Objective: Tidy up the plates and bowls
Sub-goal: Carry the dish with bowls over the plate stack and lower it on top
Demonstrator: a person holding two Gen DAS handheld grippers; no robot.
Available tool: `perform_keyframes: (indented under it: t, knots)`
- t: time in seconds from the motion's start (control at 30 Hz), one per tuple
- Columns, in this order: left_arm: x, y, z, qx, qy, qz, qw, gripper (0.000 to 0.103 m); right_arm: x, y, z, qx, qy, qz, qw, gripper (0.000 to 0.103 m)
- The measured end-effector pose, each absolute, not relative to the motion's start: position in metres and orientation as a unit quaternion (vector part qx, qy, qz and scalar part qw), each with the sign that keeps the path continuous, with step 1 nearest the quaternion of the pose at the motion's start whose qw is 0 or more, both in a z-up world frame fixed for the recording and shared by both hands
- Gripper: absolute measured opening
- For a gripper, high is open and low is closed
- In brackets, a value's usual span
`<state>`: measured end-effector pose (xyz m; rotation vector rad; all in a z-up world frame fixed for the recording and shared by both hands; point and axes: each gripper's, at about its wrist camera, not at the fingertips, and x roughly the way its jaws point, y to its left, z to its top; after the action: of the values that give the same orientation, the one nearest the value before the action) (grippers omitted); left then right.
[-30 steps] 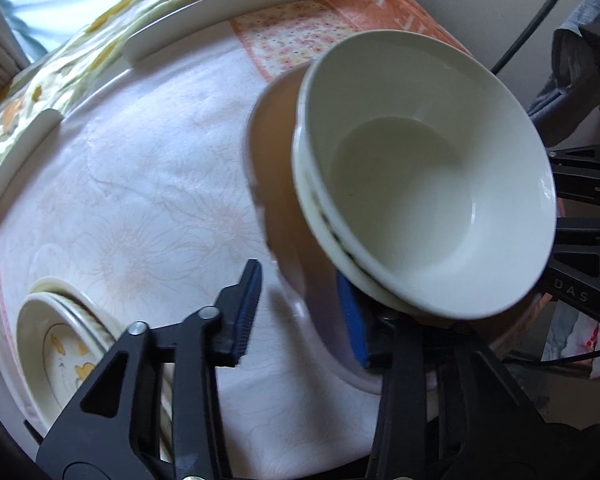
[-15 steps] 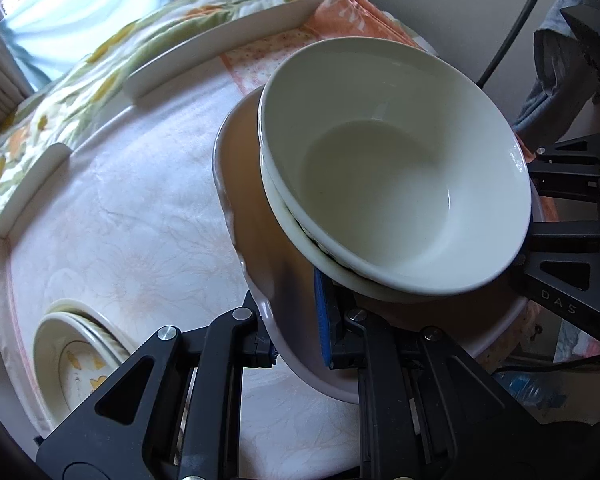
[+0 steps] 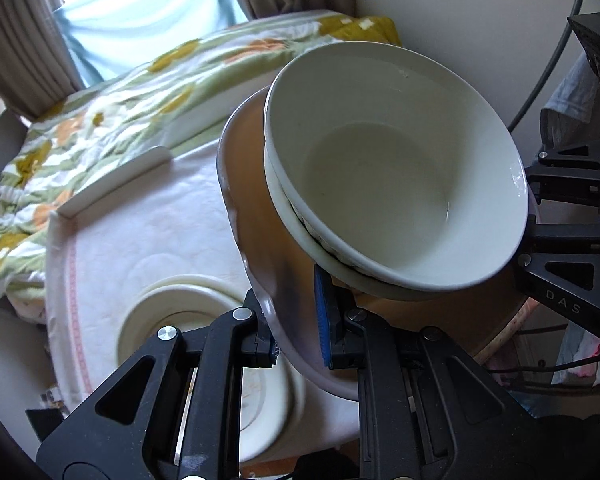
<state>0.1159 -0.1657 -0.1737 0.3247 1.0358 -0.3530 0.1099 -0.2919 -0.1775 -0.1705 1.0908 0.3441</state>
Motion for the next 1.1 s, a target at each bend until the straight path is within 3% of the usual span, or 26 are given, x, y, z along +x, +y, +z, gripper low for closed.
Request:
perform_keyframes:
  t: [0.3, 0.5, 1.1]
  knots:
    - [0.109, -0.072, -0.161, 0.137, 0.489, -0.163, 0.846, 0.012, 0.104, -0.202, -0.161, -0.092, 0.508, 0.168, 0.84, 0.013]
    - [0.1, -0.02, -0.182, 0.114, 0.522, -0.147, 0.833, 0.012, 0.095, -0.148, -0.178, -0.099, 0.519, 0.179, 0.83, 0.013]
    - [0.102, 0.025, -0.247, 0.084, 0.572, -0.154, 0.801, 0.012, 0.088, -0.104, -0.23, -0.072, 0.554, 0.157, 0.814, 0.013]
